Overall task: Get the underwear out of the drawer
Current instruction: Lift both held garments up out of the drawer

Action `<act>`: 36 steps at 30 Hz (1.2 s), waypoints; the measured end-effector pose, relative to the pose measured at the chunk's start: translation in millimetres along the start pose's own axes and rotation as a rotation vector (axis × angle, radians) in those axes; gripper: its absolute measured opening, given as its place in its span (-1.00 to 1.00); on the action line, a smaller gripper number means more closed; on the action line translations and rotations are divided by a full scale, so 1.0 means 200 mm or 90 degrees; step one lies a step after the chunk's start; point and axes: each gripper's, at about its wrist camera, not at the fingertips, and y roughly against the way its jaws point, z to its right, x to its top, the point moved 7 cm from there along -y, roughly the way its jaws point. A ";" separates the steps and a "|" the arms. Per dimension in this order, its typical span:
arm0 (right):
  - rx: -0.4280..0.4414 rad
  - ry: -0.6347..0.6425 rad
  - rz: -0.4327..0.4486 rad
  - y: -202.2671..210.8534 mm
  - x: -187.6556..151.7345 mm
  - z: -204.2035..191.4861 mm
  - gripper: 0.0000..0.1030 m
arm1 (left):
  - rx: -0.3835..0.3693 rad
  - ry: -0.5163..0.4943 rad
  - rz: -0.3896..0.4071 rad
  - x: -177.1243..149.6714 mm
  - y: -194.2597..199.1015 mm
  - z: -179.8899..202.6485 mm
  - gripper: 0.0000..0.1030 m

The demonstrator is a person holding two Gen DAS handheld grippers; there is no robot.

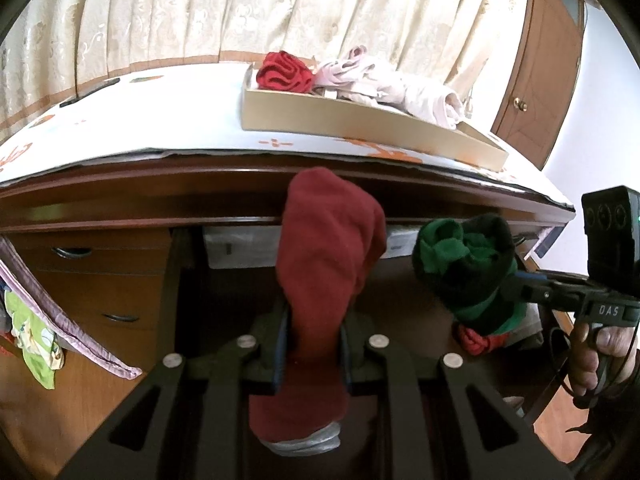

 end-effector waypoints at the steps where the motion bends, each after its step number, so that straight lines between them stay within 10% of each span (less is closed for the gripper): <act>1: 0.002 0.001 0.003 0.00 0.00 0.00 -0.60 | -0.003 0.001 0.002 0.00 0.00 0.00 -0.64; 36: 0.096 -0.062 0.107 0.18 0.05 0.02 -0.60 | -0.042 -0.018 0.116 0.08 0.16 0.13 -0.64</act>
